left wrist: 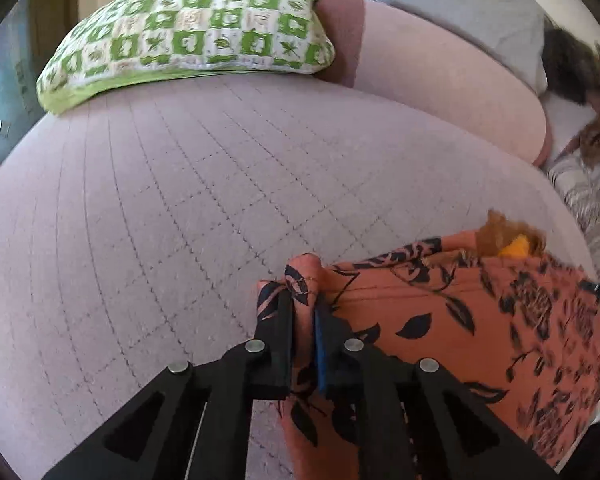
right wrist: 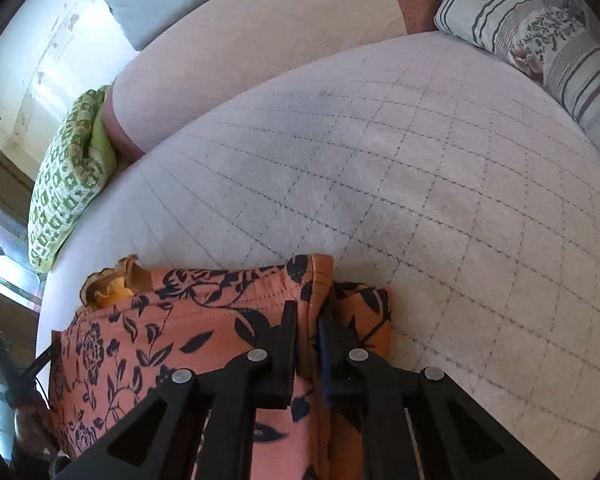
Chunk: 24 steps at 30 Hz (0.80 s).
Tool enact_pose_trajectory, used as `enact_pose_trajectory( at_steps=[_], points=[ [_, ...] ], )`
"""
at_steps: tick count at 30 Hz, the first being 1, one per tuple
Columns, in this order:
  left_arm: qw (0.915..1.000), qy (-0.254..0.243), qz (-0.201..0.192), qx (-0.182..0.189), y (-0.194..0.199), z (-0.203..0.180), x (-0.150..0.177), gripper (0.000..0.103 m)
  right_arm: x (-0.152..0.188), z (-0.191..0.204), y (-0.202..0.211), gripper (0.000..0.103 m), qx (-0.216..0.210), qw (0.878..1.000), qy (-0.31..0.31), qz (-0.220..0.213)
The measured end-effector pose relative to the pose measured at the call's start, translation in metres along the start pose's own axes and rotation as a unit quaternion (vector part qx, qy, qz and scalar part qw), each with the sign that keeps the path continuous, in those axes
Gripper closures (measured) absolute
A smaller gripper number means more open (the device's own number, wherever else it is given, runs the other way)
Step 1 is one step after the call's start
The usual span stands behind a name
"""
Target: Fold small clothes
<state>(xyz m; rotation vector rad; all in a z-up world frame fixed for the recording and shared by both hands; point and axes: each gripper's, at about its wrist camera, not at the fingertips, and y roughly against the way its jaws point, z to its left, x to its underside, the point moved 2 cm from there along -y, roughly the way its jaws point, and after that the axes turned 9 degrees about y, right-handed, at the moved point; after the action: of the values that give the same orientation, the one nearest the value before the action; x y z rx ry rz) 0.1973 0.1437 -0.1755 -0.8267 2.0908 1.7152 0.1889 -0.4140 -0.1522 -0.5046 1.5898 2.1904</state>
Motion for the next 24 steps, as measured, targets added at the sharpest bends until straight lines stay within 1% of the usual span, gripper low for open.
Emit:
enact_pose_trajectory(
  at_steps=[2, 4, 6, 8, 9, 10, 11, 13, 14, 15, 16, 17, 18, 19, 20, 21, 23, 24],
  points=[
    [0.9999, 0.011, 0.003, 0.007, -0.003, 0.002, -0.002, 0.093, 0.001, 0.000, -0.001, 0.092, 0.008, 1.000, 0.005, 0.013],
    [0.9996, 0.025, 0.004, 0.012, -0.004, 0.001, -0.005, 0.092, -0.001, 0.005, 0.001, 0.092, 0.016, 1.000, 0.012, 0.012],
    [0.9997, 0.022, 0.003, 0.006, -0.004, 0.001, -0.006, 0.092, -0.003, 0.010, 0.007, 0.092, 0.021, 1.000, 0.015, 0.005],
    [0.9999, 0.012, 0.004, -0.003, -0.001, -0.002, -0.006, 0.086, -0.004, 0.018, 0.020, 0.091, 0.046, 0.999, 0.027, -0.011],
    [0.9999, 0.010, 0.003, -0.007, 0.001, -0.003, -0.006, 0.077, -0.002, 0.023, 0.028, 0.091, 0.053, 0.998, 0.034, -0.019],
    [0.9999, 0.010, -0.002, -0.013, 0.005, -0.004, -0.005, 0.067, -0.002, 0.028, 0.035, 0.091, 0.052, 0.998, 0.040, -0.026],
    [0.9998, 0.009, -0.004, -0.017, 0.006, -0.006, -0.006, 0.065, 0.002, 0.038, 0.046, 0.091, 0.046, 0.997, 0.048, -0.034],
    [0.9996, 0.006, -0.010, -0.024, 0.014, -0.010, -0.004, 0.064, 0.011, 0.053, 0.061, 0.089, 0.031, 0.997, 0.063, -0.043],
    [0.9996, 0.005, -0.011, -0.027, 0.017, -0.009, -0.003, 0.064, 0.018, 0.061, 0.067, 0.088, 0.017, 0.996, 0.070, -0.045],
    [0.9995, 0.006, -0.011, -0.030, 0.023, -0.012, -0.001, 0.061, 0.025, 0.067, 0.068, 0.082, 0.002, 0.996, 0.076, -0.040],
    [0.9994, 0.008, -0.013, -0.030, 0.030, -0.014, 0.002, 0.055, 0.034, 0.072, 0.065, 0.073, -0.019, 0.996, 0.080, -0.026],
    [0.9993, 0.011, -0.016, -0.032, 0.035, -0.018, 0.005, 0.053, 0.045, 0.071, 0.058, 0.068, -0.028, 0.996, 0.079, -0.008],
    [0.9991, 0.013, -0.023, -0.034, 0.044, -0.022, 0.009, 0.049, 0.052, 0.067, 0.050, 0.054, -0.021, 0.997, 0.073, 0.007],
    [0.9990, 0.007, -0.030, -0.034, 0.052, -0.026, 0.014, 0.048, 0.063, 0.055, 0.037, 0.050, -0.005, 0.998, 0.053, 0.030],
    [0.9988, 0.003, -0.032, -0.036, 0.059, -0.030, 0.017, 0.048, 0.070, 0.043, 0.030, 0.052, -0.003, 0.999, 0.028, 0.041],
    [0.9984, -0.004, -0.035, -0.043, 0.067, -0.035, 0.022, 0.048, 0.073, 0.035, 0.032, 0.053, -0.013, 1.000, 0.008, 0.025],
    [0.9980, -0.014, -0.041, -0.046, 0.080, -0.042, 0.030, 0.048, 0.071, 0.038, 0.049, 0.053, 0.003, 1.000, -0.008, 0.011],
    [0.9974, -0.018, -0.048, -0.051, 0.088, -0.046, 0.034, 0.048, 0.070, 0.044, 0.057, 0.053, 0.002, 1.000, -0.003, 0.000]
  ],
)
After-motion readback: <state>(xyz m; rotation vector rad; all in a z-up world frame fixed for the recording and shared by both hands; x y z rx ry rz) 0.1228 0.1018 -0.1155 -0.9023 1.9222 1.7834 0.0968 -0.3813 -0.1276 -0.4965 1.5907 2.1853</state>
